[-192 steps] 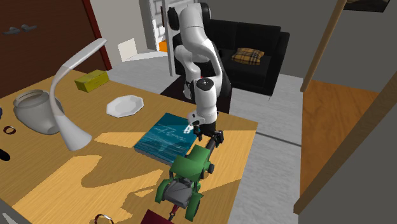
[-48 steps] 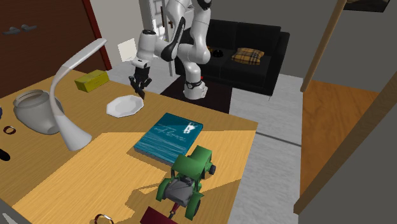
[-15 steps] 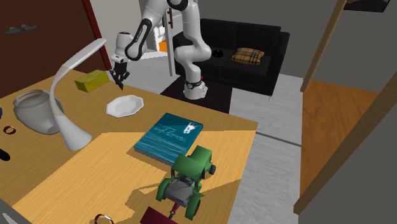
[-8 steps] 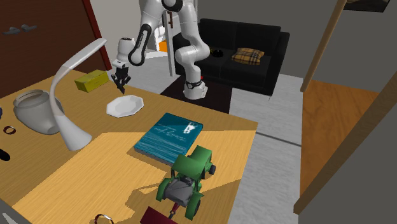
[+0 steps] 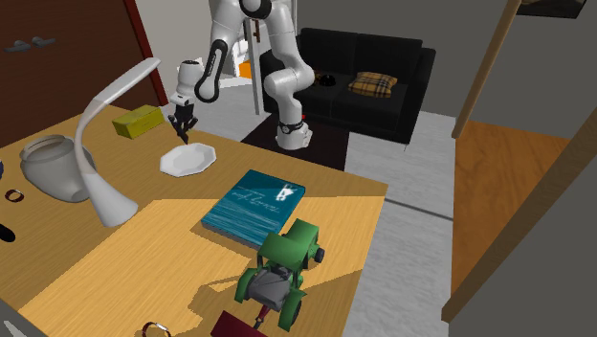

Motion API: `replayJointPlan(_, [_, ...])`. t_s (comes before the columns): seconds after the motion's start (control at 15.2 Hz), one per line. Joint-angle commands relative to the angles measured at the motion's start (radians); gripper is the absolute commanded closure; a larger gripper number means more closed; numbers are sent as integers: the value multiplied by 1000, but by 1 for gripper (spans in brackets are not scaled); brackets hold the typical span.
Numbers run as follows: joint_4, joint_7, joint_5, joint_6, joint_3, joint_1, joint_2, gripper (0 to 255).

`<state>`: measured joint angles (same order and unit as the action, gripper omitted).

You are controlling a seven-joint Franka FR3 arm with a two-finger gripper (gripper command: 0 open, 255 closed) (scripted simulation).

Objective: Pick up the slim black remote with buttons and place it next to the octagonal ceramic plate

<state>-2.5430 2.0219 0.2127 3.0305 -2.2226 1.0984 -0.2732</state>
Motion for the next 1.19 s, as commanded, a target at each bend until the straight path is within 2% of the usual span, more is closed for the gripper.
replayJointPlan(0.0, [0,0,0,0,0,0,0,255])
replayJointPlan(0.07, [0,0,0,0,-1,1,0,0])
replayJointPlan(0.4, [0,0,0,0,-1,1,0,0])
replayJointPlan(0.46, [-17,45,-58,-27,134,-128,31,0])
replayJointPlan(0.53, [-32,97,-126,-55,296,-282,62,0])
replayJointPlan(0.59, [-45,152,-200,-86,498,-476,90,0])
replayJointPlan(0.66, [-53,175,-231,-111,690,-665,100,0])
replayJointPlan(0.79, [-53,147,-193,-111,682,-663,89,0])
replayJointPlan(1.12, [-53,143,-188,-111,681,-663,88,0])
